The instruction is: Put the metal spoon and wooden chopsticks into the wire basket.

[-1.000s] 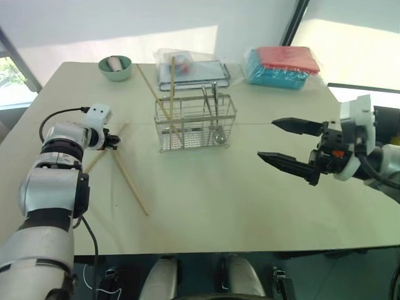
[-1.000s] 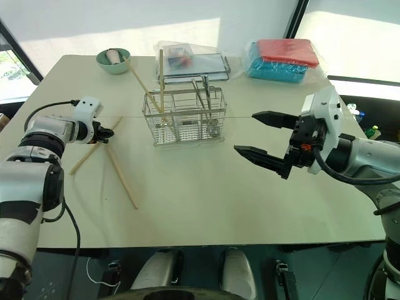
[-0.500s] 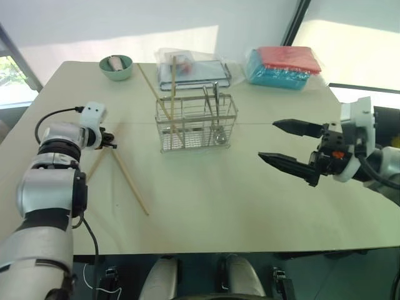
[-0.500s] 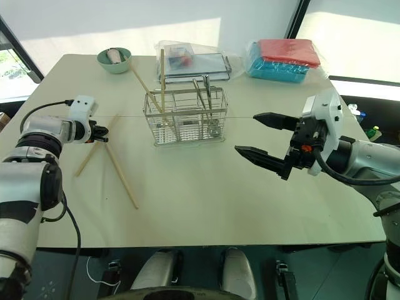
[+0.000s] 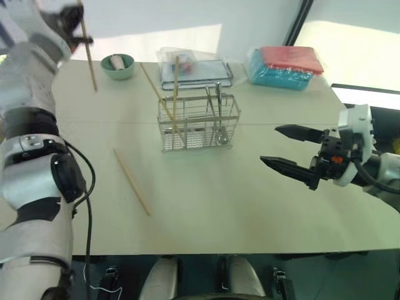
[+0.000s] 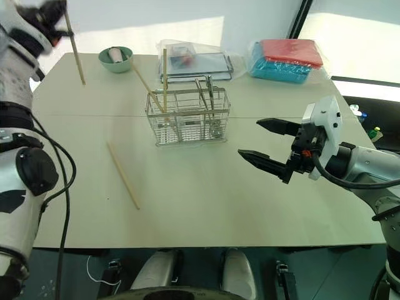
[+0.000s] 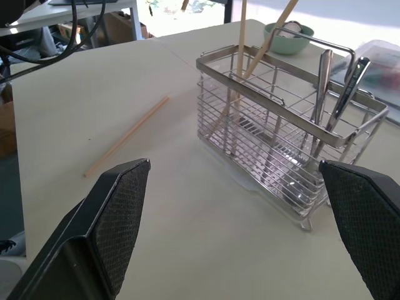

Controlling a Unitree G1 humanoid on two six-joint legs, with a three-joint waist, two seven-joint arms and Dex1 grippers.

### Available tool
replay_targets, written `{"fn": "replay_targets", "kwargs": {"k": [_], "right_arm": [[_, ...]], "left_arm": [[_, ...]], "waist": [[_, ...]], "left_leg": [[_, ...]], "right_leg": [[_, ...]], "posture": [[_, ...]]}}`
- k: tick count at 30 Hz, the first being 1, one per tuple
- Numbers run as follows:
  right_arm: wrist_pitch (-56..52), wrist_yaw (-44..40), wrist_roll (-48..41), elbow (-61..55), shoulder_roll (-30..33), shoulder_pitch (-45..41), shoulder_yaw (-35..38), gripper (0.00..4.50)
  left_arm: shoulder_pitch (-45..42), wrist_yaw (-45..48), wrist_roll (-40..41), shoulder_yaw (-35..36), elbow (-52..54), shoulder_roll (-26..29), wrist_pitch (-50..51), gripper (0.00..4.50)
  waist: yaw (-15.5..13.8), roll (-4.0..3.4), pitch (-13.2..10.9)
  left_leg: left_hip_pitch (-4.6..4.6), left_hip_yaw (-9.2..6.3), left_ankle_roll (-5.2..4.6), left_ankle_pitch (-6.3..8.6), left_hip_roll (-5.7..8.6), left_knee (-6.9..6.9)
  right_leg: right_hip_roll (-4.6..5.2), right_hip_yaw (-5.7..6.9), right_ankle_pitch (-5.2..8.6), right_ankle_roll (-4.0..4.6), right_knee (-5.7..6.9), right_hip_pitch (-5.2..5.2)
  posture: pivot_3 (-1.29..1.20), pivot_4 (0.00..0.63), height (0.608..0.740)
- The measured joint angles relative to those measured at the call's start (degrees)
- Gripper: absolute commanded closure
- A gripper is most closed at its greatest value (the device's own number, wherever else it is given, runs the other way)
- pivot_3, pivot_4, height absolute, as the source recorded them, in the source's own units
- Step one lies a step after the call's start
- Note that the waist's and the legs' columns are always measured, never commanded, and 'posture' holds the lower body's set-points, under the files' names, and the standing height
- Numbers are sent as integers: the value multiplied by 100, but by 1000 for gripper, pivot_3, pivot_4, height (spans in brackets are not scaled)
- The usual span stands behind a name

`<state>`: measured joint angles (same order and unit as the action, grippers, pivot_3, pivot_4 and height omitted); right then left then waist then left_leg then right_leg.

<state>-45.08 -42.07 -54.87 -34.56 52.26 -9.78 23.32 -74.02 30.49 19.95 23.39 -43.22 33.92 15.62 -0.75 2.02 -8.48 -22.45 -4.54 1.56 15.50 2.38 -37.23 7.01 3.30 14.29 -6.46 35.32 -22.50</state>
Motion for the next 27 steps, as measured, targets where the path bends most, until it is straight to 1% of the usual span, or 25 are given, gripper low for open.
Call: {"fn": "replay_targets", "kwargs": {"k": [4,10,13,16,22,24,26,27], "right_arm": [[30,80,-1,-22,-37,5,-5,0],[63,231,-8,-102,-146,70,-4,0],[66,308,-47,-202,-181,151,-1,0],[76,400,-60,-256,-200,291,24,0],[91,559,-155,-277,-201,326,88,0],[92,610,-194,-277,-201,312,161,0],[92,648,-236,-276,-200,281,185,0],[92,669,-245,-276,-200,267,185,0]], "left_arm": [[102,-324,455,-38,1201,-642,559,4456],[749,-458,563,-526,2167,-1389,805,4456],[1145,-486,557,-817,2376,-1774,810,4456],[1389,-556,487,-1030,2488,-2014,744,4456],[1882,-539,288,-1371,2589,-2236,381,4456],[2084,-522,254,-1376,2585,-2311,256,4456],[2238,-498,255,-1375,2576,-2380,174,3711],[2319,-464,254,-1381,2574,-2427,105,3425]], "waist": [[-12,-3,1],[-1,-15,6],[-5,-15,6],[-6,-15,5],[-2,-19,7],[-8,-19,7],[-10,-19,7],[-12,-19,7]], "left_leg": [[7,-4,0,-1,-2,-7],[11,-3,0,-1,-3,-7],[6,-3,0,-1,-2,-9],[6,-3,-1,-1,-2,-9],[8,-2,-3,-1,-2,-8],[6,-3,-4,0,-2,-10],[6,-3,-6,1,-2,-11],[5,-3,-6,1,-2,-11]], "right_leg": [[-11,0,-3,-4,0,14],[-15,-3,-3,-4,1,14],[-15,-3,-3,-3,-1,13],[-15,-3,-3,-2,-3,14],[-16,-3,-3,-2,-3,15],[-16,-3,-3,-1,-3,15],[-15,-3,-3,-1,-4,15],[-15,-3,-3,-1,-5,16]], "posture": [[0,150,667],[0,150,667],[0,150,667],[0,150,667],[0,150,667],[0,150,667],[0,150,667],[0,150,667]]}}
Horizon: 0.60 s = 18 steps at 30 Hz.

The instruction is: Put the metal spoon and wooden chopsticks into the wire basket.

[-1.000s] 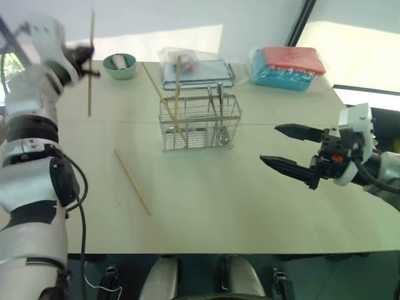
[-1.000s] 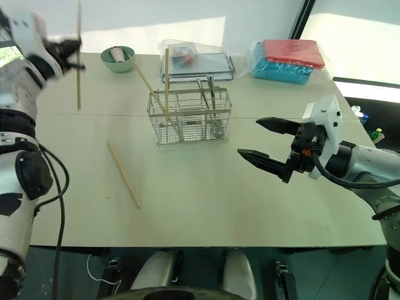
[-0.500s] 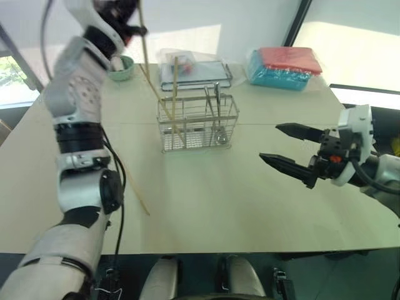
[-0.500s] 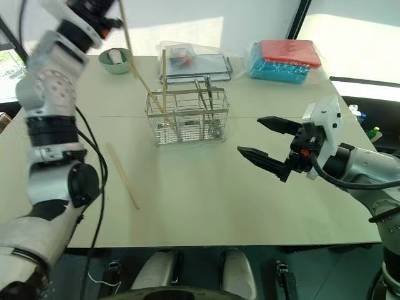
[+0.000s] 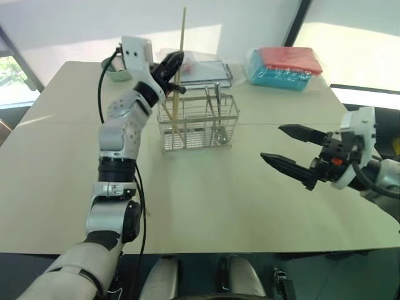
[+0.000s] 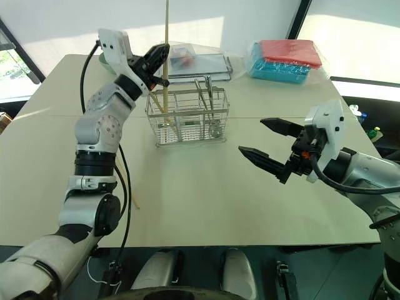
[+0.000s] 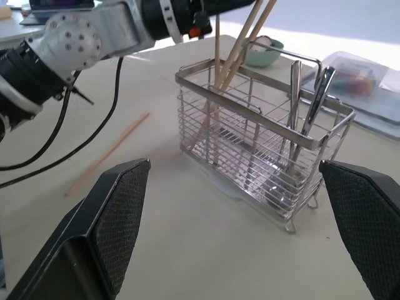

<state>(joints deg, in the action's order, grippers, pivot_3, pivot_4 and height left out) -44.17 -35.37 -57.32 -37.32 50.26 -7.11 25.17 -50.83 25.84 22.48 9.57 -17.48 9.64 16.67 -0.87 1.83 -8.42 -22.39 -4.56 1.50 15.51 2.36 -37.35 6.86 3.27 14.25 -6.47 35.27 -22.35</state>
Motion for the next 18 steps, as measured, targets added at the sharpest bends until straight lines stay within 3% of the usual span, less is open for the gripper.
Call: {"fn": "replay_targets", "kwargs": {"k": [6,7,13,18], "right_arm": [[0,44,-19,71,3,-122,-6,0],[0,43,-18,108,5,-182,-13,0],[36,22,99,347,-4,-383,-238,0],[115,11,209,424,-94,-622,-479,0]], "left_arm": [[172,15,17,-25,89,-47,-90,353],[173,14,24,-26,152,-46,-88,98],[173,-216,201,84,549,123,352,98],[-256,-1227,447,606,880,633,1645,98]], "waist": [[-2,0,0],[0,0,0],[12,-1,0],[13,-1,-2]], "left_leg": [[-1,0,-2,1,1,-1],[-1,0,-2,1,0,-1],[0,-1,-3,1,0,0],[0,-6,-3,1,-3,1]], "right_leg": [[0,0,0,0,-1,0],[0,0,0,0,-1,0],[-2,0,0,0,0,-1],[-9,1,0,0,4,-4]], "posture": [[0,150,667],[0,150,667],[0,150,667],[0,150,667]]}}
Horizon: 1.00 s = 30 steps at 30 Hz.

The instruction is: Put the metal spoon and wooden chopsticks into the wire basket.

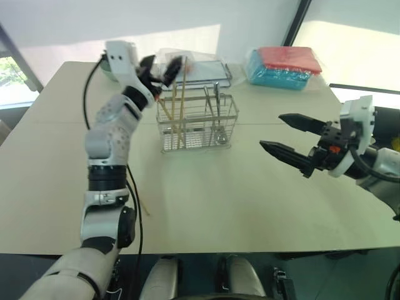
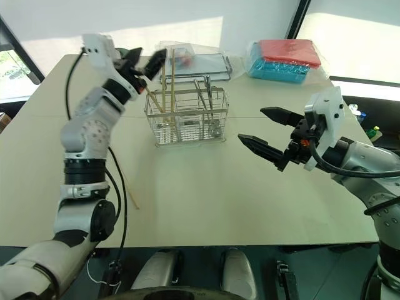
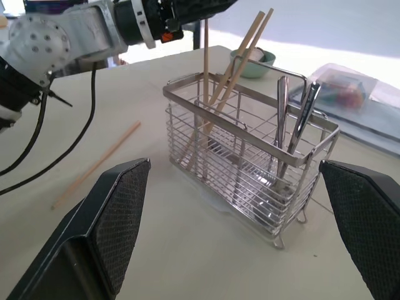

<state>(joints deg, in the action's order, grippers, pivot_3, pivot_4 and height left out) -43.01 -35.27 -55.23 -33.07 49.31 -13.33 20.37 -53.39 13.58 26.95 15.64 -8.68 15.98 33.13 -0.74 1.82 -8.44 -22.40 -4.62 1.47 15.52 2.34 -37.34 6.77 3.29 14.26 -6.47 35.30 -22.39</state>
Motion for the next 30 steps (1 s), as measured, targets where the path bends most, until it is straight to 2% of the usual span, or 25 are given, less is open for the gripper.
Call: {"fn": "replay_targets", "kwargs": {"k": [4,6,10,13,18,22,30], "right_arm": [[25,-36,56,74,-101,-126,-191,0],[34,-77,103,90,-125,-156,-257,0],[84,-160,175,122,-210,-201,-431,0],[84,-161,208,133,-250,-268,-452,0],[83,-140,212,95,-331,-266,-508,0],[79,-74,198,-24,-335,-115,-478,0],[55,54,35,-283,-335,151,-414,0]], "left_arm": [[-763,-1207,36,570,157,364,1302,98],[-1017,-2044,-192,851,243,414,2273,98],[-1139,-3780,-1156,1962,177,62,4598,98],[-980,-4013,-1500,2271,162,-196,5349,98],[-961,-3993,-1834,2304,113,-355,5641,98],[-598,-3927,-2074,2241,-197,-485,5630,98],[-288,-3763,-2298,2113,-933,-657,5100,98]], "waist": [[-7,0,1],[-11,-1,1],[6,1,1],[-7,13,-6],[-13,19,-3],[-12,14,0],[-22,2,9]], "left_leg": [[2,-1,0,0,6,0],[4,-2,0,0,9,1],[11,-2,1,-1,9,6],[2,-5,19,-10,8,6],[3,-5,50,-25,10,7],[4,-4,53,-26,9,15],[8,-3,32,-13,9,14]], "right_leg": [[1,0,1,-2,-2,5],[2,0,1,-3,-2,8],[-1,-1,2,-5,6,5],[-1,0,1,-4,15,-6],[3,-1,1,-4,12,-5],[4,-2,1,-4,10,-7],[8,-2,1,-3,12,-3]], "posture": [[0,150,667],[0,150,667],[0,150,667],[0,150,667],[0,150,667],[0,150,667],[0,150,667]]}}
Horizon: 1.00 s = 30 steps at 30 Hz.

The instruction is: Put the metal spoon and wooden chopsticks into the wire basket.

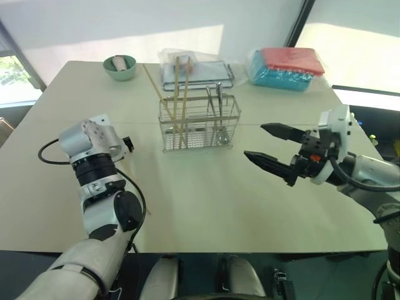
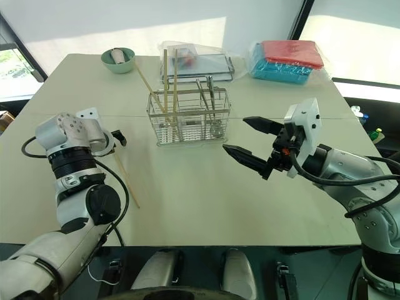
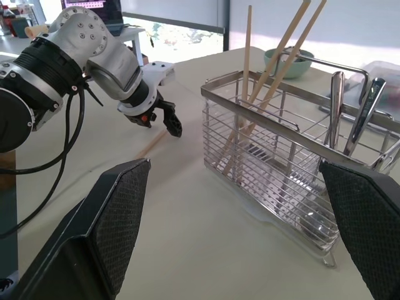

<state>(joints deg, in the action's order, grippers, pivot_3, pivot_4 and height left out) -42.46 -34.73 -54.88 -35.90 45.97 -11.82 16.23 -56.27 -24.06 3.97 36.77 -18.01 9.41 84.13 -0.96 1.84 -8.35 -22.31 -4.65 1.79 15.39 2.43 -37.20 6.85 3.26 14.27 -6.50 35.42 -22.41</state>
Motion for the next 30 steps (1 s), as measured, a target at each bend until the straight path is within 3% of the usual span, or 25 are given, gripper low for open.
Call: {"fn": "replay_targets", "kwargs": {"k": [1,4,11,23,30], "right_arm": [[-1,16,-10,-4,2,12,5,0],[-5,23,-41,-29,15,87,15,0],[-12,-154,-52,-119,161,335,130,0],[-3,-465,-38,-87,273,351,132,0],[2,-806,-30,112,544,256,226,0]], "left_arm": [[-14,-1,-13,-1,-93,-6,-102,98],[-37,-15,-26,7,-236,-29,-294,934],[-202,-173,-32,251,-476,-94,-522,4466],[-366,-324,53,519,-882,72,-925,4490],[-687,1178,253,-224,-1658,1188,-3109,4490]], "waist": [[-3,-5,3],[-17,-16,9],[-144,-18,11],[-135,-15,10],[-130,6,-3]], "left_leg": [[2,0,0,0,0,0],[4,0,0,0,0,0],[2,3,-1,0,0,-2],[0,3,-1,0,-1,-2],[-13,9,24,-13,-6,0]], "right_leg": [[0,0,0,0,1,2],[0,0,0,0,3,4],[1,0,0,0,1,2],[0,1,0,-1,1,-1],[-1,1,-1,1,-5,-16]], "posture": [[0,150,667],[0,150,667],[0,150,667],[0,150,667],[0,150,667]]}}
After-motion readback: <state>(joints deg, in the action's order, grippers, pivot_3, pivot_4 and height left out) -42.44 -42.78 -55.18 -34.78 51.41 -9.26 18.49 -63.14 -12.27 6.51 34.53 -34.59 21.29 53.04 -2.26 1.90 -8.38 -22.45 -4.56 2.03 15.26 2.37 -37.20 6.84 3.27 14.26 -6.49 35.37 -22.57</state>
